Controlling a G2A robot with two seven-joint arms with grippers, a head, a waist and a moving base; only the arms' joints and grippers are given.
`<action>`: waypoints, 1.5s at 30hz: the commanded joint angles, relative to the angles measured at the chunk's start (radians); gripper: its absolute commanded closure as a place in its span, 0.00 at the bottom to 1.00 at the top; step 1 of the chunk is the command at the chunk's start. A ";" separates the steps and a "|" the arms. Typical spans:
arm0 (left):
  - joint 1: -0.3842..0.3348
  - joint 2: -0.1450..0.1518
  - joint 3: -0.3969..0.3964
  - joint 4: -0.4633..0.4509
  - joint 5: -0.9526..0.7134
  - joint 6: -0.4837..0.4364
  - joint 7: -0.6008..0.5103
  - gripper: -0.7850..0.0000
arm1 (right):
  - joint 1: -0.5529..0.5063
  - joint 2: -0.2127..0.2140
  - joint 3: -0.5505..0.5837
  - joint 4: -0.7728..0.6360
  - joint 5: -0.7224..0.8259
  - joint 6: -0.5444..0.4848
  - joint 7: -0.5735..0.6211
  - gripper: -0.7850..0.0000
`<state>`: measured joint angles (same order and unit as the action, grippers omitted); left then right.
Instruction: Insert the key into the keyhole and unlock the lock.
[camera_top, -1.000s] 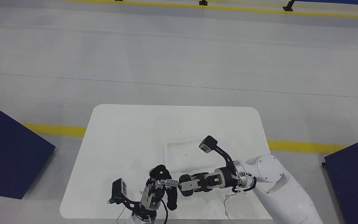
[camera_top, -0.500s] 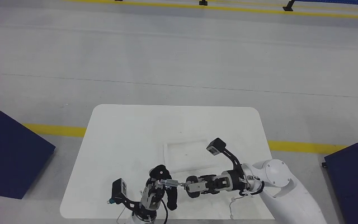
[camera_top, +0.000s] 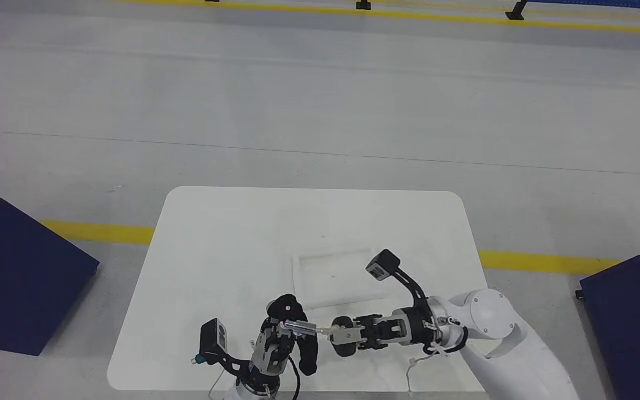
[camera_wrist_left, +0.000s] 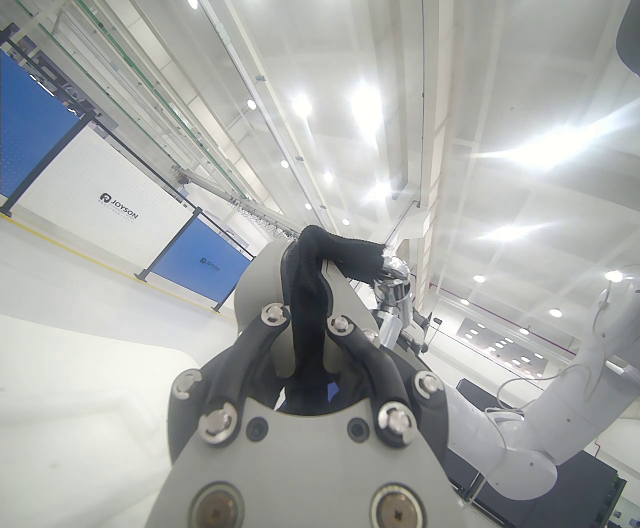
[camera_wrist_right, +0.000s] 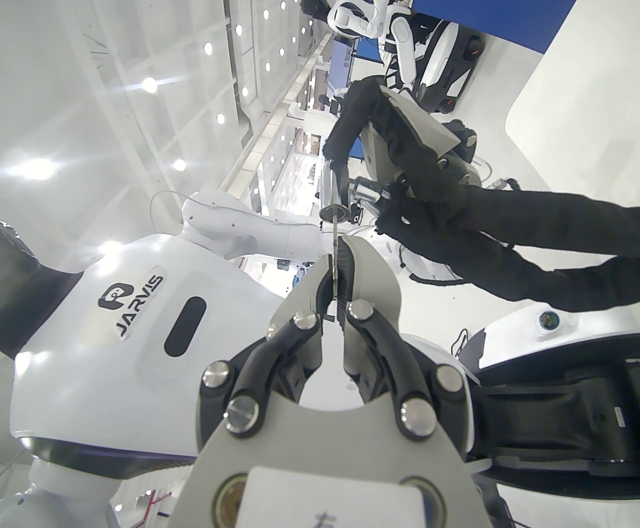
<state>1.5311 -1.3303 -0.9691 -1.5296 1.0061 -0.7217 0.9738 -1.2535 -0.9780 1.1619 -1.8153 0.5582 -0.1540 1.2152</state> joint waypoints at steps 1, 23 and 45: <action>0.000 0.000 0.000 0.000 0.000 0.000 0.000 1.00 | 0.004 -0.001 -0.006 0.002 -0.001 0.007 -0.008 1.00; 0.000 0.000 0.000 0.000 0.000 0.000 0.000 1.00 | 0.000 -0.003 -0.001 0.034 0.210 0.297 0.005 1.00; 0.000 0.000 0.000 0.000 0.000 0.000 0.000 1.00 | -0.044 -0.003 0.001 0.012 0.438 0.621 -0.081 1.00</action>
<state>1.5311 -1.3303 -0.9691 -1.5296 1.0061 -0.7217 0.9737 -1.2964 -0.9814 1.1629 -1.8039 0.9878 0.4491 1.1386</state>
